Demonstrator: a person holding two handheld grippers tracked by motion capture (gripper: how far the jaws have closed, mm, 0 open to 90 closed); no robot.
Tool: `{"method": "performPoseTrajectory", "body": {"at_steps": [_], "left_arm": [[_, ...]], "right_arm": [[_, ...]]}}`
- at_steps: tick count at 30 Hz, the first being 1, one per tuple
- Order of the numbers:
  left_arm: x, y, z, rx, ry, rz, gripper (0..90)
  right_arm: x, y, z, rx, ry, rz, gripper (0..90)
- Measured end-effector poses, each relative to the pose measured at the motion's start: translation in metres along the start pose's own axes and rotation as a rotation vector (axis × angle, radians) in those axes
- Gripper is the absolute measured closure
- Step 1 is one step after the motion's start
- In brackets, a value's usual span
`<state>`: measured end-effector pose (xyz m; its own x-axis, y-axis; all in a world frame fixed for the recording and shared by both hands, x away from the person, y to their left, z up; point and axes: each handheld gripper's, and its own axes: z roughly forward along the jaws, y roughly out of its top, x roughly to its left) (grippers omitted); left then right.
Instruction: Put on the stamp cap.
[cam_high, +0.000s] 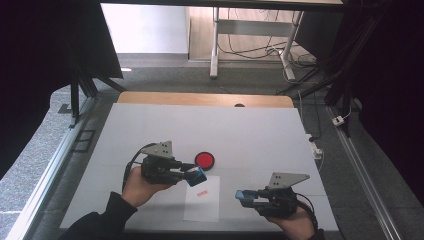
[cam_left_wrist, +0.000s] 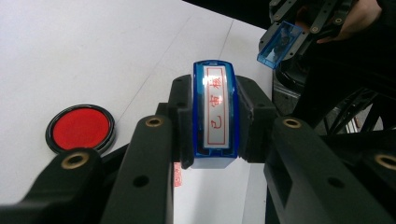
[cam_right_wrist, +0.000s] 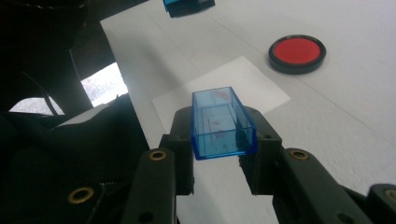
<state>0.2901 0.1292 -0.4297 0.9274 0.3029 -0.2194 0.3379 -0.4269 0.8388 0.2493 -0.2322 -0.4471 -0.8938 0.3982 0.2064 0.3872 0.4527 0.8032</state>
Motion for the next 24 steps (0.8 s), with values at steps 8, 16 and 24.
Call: {"method": "performPoseTrajectory", "body": {"at_steps": [8, 16, 24], "left_arm": [[-0.001, 0.001, -0.001, 0.001, -0.008, 0.011, 70.7], [-0.003, 0.003, -0.003, -0.006, -0.032, 0.040, 70.7], [-0.007, 0.005, -0.003, -0.011, -0.056, 0.081, 70.7]], "right_arm": [[0.001, 0.010, 0.015, -0.015, 0.046, -0.045, 68.1], [0.003, 0.022, 0.031, -0.026, 0.092, -0.102, 68.1], [0.001, 0.029, 0.048, -0.032, 0.144, -0.119, 68.1]]}}
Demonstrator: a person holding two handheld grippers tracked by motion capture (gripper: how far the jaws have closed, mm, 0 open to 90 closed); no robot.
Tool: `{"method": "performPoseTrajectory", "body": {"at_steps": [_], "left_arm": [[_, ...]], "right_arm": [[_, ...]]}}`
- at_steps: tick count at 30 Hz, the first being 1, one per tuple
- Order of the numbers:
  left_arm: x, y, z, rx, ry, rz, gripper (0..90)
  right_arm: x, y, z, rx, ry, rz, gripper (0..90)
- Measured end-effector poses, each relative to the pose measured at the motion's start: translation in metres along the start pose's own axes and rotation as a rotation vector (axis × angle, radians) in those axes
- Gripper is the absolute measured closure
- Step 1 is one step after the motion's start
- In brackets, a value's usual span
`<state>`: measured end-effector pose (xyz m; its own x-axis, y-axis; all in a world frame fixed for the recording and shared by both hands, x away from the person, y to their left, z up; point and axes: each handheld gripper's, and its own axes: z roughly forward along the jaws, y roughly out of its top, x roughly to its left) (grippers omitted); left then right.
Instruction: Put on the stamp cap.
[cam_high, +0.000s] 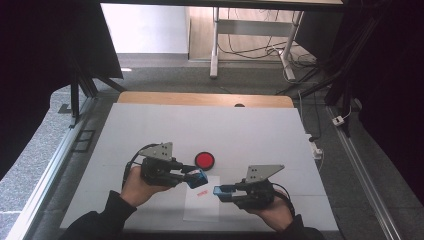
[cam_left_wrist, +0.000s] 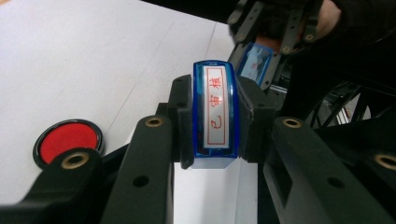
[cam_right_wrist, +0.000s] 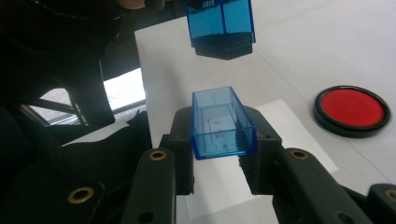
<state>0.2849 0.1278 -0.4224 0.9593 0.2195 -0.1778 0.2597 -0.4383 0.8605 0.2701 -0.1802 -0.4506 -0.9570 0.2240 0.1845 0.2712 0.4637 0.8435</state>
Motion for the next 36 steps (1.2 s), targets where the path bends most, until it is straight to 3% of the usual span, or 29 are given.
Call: {"method": "performPoseTrajectory", "body": {"at_steps": [7, 17, 24, 36], "left_arm": [[-0.003, 0.001, 0.000, 0.007, -0.022, 0.050, 70.7], [-0.006, 0.002, 0.002, 0.014, -0.064, 0.114, 70.8], [-0.007, 0.002, 0.000, 0.000, -0.092, 0.137, 70.8], [-0.008, 0.001, 0.002, 0.007, -0.129, 0.169, 70.8]], "right_arm": [[-0.006, 0.003, 0.020, 0.035, 0.059, -0.019, 68.2], [-0.007, 0.013, 0.041, 0.033, 0.143, -0.054, 68.2], [-0.006, 0.016, 0.048, 0.039, 0.156, -0.082, 68.3], [-0.005, 0.018, 0.049, 0.024, 0.188, -0.071, 68.4]]}}
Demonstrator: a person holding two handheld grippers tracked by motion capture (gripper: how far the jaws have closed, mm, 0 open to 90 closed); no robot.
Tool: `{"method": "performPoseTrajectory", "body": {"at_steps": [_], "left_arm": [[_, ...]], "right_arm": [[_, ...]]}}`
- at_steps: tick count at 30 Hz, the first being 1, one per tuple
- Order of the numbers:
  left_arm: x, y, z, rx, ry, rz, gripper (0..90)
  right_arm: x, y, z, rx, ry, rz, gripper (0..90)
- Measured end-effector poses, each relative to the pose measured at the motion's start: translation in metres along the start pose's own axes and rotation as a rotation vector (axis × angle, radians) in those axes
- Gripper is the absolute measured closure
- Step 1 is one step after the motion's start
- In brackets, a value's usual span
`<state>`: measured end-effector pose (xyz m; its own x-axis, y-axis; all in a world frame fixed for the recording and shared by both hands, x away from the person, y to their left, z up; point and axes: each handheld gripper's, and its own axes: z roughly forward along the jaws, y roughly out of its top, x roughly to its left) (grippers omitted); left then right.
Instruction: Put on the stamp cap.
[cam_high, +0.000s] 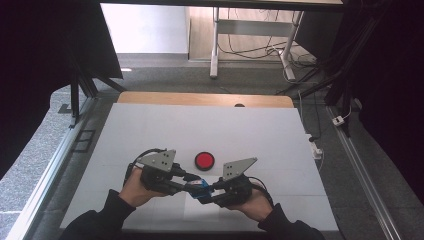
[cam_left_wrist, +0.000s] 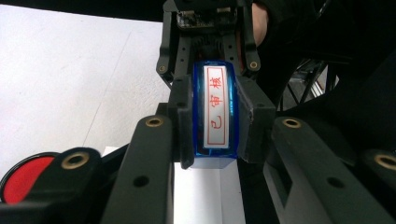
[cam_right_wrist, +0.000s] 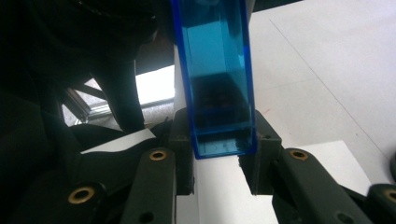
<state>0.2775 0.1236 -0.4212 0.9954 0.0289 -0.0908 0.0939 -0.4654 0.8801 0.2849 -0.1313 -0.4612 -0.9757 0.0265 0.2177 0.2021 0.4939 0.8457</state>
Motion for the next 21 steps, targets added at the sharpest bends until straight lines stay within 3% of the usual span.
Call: {"method": "performPoseTrajectory", "body": {"at_steps": [13, 21], "left_arm": [[0.0037, -0.0055, -0.0006, -0.096, -0.055, -0.055, 70.9], [0.0020, -0.0031, 0.0012, -0.064, -0.024, -0.031, 70.8]], "right_arm": [[0.0031, 0.0024, -0.0050, -0.045, 0.026, -0.020, 69.0], [0.0018, 0.0025, -0.0058, -0.031, 0.010, -0.020, 68.4]]}}
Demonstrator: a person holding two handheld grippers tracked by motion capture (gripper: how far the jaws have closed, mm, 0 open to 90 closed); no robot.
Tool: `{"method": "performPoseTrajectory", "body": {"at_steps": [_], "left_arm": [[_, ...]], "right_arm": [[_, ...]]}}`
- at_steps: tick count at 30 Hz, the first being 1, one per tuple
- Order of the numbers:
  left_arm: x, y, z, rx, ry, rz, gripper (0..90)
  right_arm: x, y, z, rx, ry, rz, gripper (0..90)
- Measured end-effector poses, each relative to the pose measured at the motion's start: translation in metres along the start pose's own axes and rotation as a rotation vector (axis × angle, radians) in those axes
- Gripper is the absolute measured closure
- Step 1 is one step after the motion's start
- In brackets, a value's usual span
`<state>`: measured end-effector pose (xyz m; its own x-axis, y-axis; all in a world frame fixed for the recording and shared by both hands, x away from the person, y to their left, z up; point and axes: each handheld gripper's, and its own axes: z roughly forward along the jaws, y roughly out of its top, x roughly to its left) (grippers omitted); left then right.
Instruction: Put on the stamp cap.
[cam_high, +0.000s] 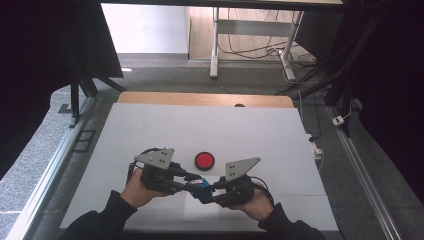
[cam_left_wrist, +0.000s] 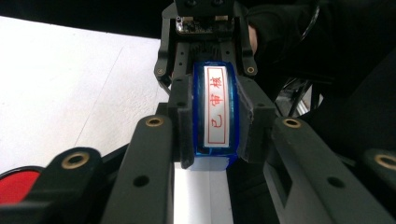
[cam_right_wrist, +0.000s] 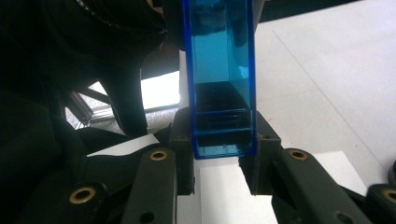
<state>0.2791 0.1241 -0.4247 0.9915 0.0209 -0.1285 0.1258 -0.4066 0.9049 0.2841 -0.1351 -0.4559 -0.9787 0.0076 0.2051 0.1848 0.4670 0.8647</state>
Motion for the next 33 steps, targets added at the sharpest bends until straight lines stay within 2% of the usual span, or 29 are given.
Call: {"method": "performPoseTrajectory", "body": {"at_steps": [2, 6, 13, 20, 24, 33], "left_arm": [[0.000, -0.001, 0.002, 0.013, 0.006, 0.002, 70.7], [0.001, -0.001, 0.004, 0.036, 0.009, -0.005, 70.7], [0.000, 0.000, -0.001, 0.043, 0.045, -0.004, 70.7], [0.000, 0.001, -0.007, 0.051, 0.077, -0.025, 70.7], [0.000, 0.001, -0.010, 0.057, 0.100, -0.044, 70.7], [0.000, -0.004, -0.013, 0.076, 0.154, -0.075, 70.6]], "right_arm": [[0.000, 0.000, 0.000, 0.022, -0.016, -0.006, 67.8], [0.000, -0.002, 0.003, 0.032, -0.040, -0.003, 62.1], [-0.002, -0.003, -0.002, 0.018, -0.078, 0.029, 57.0], [-0.001, -0.004, -0.008, 0.022, -0.116, 0.048, 52.7], [0.000, -0.004, -0.010, 0.026, -0.148, 0.061, 49.4], [0.004, -0.005, -0.018, 0.049, -0.251, 0.075, 41.0]]}}
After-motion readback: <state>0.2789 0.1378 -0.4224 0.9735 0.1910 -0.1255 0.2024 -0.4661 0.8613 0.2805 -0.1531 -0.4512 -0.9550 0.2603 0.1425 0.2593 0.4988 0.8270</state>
